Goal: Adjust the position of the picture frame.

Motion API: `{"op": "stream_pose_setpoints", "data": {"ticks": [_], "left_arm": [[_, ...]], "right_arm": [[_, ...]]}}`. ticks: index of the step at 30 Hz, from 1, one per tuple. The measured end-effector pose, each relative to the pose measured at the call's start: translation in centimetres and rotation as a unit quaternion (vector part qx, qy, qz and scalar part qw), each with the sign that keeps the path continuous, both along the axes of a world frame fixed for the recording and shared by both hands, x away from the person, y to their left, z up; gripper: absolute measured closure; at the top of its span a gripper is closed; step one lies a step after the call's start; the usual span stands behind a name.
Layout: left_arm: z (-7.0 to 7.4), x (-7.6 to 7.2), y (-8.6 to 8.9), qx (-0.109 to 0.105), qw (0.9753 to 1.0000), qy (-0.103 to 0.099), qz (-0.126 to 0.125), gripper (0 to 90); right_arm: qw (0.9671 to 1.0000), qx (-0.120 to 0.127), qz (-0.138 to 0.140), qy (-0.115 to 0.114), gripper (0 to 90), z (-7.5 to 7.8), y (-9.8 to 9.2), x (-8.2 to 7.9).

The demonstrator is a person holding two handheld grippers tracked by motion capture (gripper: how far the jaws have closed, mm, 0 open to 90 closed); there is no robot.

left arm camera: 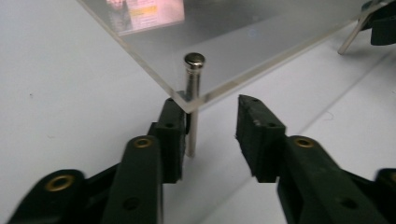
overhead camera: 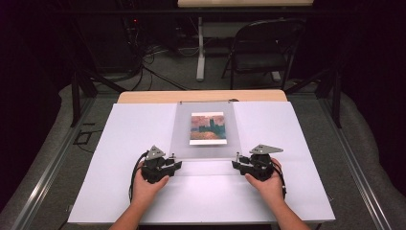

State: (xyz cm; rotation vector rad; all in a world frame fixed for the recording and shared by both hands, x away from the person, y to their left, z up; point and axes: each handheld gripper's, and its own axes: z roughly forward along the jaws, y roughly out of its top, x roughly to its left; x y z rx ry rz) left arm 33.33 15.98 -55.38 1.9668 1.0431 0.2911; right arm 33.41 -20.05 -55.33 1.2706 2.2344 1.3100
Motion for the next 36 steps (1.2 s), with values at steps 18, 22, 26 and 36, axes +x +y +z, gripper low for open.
{"op": "stream_pose_setpoints", "data": {"ticks": [18, 22, 26, 36], "left_arm": [[0.9, -2.8, 1.4, -0.012, 0.9998, -0.015, 0.011, 30.8], [1.2, -3.2, 1.7, -0.003, 0.9997, -0.023, 0.012, 31.6], [1.6, -3.4, 2.0, 0.0, 0.9995, -0.026, 0.017, 31.2], [3.0, -2.8, 3.1, 0.0, 0.9992, -0.019, 0.036, 29.8]], "right_arm": [[0.998, -0.054, -0.002, -0.031, 30.0, 1.3, -0.6, -3.5], [0.9982, -0.046, -0.011, -0.037, 30.0, 1.6, -1.1, -3.8], [0.9986, -0.038, -0.019, -0.032, 30.1, 1.8, -1.6, -3.8], [0.999, -0.033, -0.025, -0.018, 29.2, 2.5, -2.4, -3.1]]}}
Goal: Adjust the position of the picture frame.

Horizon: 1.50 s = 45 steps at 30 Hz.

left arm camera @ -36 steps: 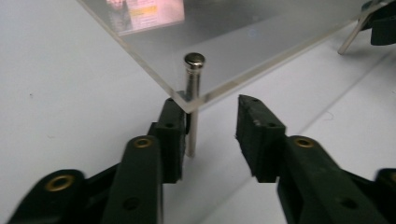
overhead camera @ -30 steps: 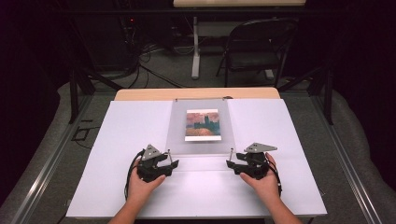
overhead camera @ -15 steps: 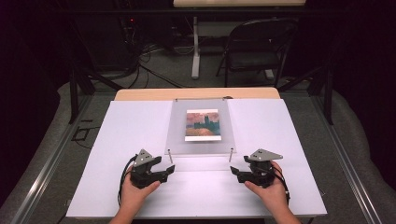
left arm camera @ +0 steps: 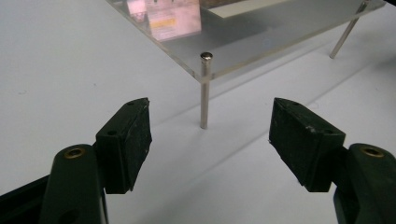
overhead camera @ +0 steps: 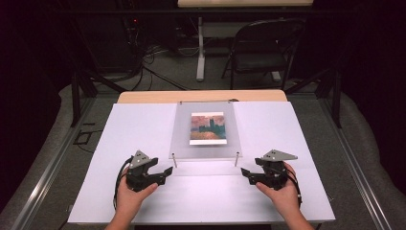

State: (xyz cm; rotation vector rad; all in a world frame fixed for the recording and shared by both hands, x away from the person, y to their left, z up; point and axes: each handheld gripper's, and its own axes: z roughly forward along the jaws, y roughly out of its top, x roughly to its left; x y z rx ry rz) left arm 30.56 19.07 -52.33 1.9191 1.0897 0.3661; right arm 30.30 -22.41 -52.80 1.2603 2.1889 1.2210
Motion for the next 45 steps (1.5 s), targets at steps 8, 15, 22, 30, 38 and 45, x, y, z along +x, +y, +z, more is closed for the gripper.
{"op": "stream_pose_setpoints", "data": {"ticks": [8, 15, 22, 30, 38, 45], "left_arm": [[1.6, 1.1, 0.3, -0.002, 0.9998, 0.016, -0.01, 30.3], [3.0, 2.3, -0.1, 0.007, 0.9996, 0.017, -0.02, 31.1], [4.8, 5.5, -0.7, -0.001, 0.9992, 0.029, -0.029, 32.0], [6.8, 9.1, -2.0, -0.008, 0.9988, 0.038, -0.03, 33.1], [7.7, 12.9, -2.8, 0.003, 0.9987, 0.049, -0.007, 34.7], [7.7, 15.9, -3.1, -0.009, 0.9971, 0.074, 0.017, 34.7]], "right_arm": [[1.0, -0.003, 0.004, 0.004, 29.3, 1.2, -0.2, 1.0], [0.9997, 0.009, 0.008, 0.022, 29.8, 2.3, -0.6, 2.0], [0.9996, -0.015, 0.013, 0.021, 30.3, 4.2, -0.3, 4.4], [0.9996, -0.013, 0.007, 0.023, 31.1, 6.5, 0.3, 7.9], [0.9996, 0.007, -0.005, 0.028, 31.7, 7.6, 1.5, 11.7], [0.9993, 0.009, -0.014, 0.033, 31.9, 7.7, 2.6, 14.5]]}}
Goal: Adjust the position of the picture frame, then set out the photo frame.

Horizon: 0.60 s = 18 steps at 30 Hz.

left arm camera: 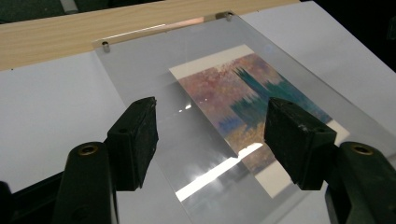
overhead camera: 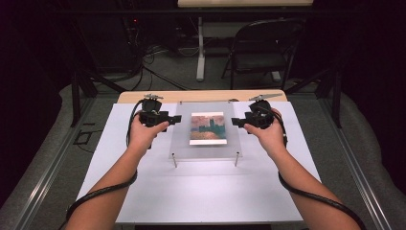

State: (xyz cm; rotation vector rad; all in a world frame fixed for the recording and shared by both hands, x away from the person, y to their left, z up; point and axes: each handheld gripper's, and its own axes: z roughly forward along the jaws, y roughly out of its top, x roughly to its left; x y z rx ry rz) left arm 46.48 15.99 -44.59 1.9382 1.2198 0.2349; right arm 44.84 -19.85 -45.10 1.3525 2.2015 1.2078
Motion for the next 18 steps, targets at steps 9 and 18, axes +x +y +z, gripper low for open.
{"op": "stream_pose_setpoints", "data": {"ticks": [9, 18], "left_arm": [[-1.4, 2.6, -0.6, 0.003, 0.9998, 0.019, 0.012, 34.7], [-4.5, 4.2, -1.0, 0.001, 0.9989, 0.037, 0.028, 34.7]], "right_arm": [[0.9997, 0.001, -0.02, 0.011, 32.1, -1.3, 0.7, 3.4], [0.9978, 0.025, -0.047, 0.041, 33.2, -3.8, 0.8, 5.7]]}}
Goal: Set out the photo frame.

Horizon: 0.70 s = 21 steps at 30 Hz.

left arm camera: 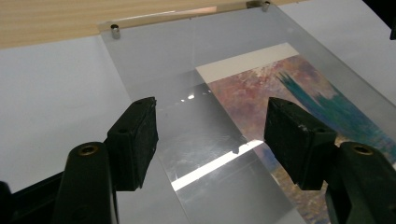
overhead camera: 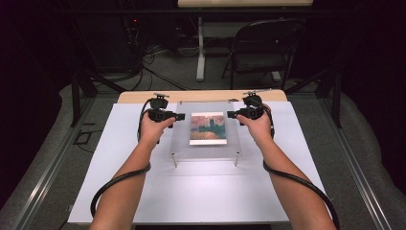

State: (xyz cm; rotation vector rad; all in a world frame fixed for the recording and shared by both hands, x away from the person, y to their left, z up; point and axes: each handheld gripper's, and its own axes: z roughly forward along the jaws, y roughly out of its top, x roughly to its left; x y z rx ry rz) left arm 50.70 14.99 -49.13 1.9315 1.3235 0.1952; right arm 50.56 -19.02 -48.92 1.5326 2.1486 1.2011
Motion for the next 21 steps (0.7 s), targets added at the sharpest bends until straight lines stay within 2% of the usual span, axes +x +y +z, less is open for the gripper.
{"op": "stream_pose_setpoints", "data": {"ticks": [4, 9, 16, 21], "left_arm": [[-0.9, 0.4, 0.2, 0.003, 0.9999, 0.01, 0.005, 34.7], [-2.2, 0.7, 0.6, -0.013, 0.9994, 0.025, 0.018, 34.7], [-3.7, 0.8, 0.4, -0.025, 0.9985, 0.044, 0.022, 34.7], [-4.2, 0.9, 0.2, -0.034, 0.9978, 0.052, 0.021, 34.6]], "right_arm": [[0.9999, 0.007, 0.0, 0.01, 33.2, -1.0, 0.1, 0.4], [0.9997, 0.008, -0.002, 0.024, 33.2, -2.2, 0.3, 0.6], [0.9981, 0.031, -0.013, 0.052, 33.7, -3.3, 0.1, 0.7], [0.9966, 0.051, -0.014, 0.063, 33.7, -3.9, 0.0, 0.8]]}}
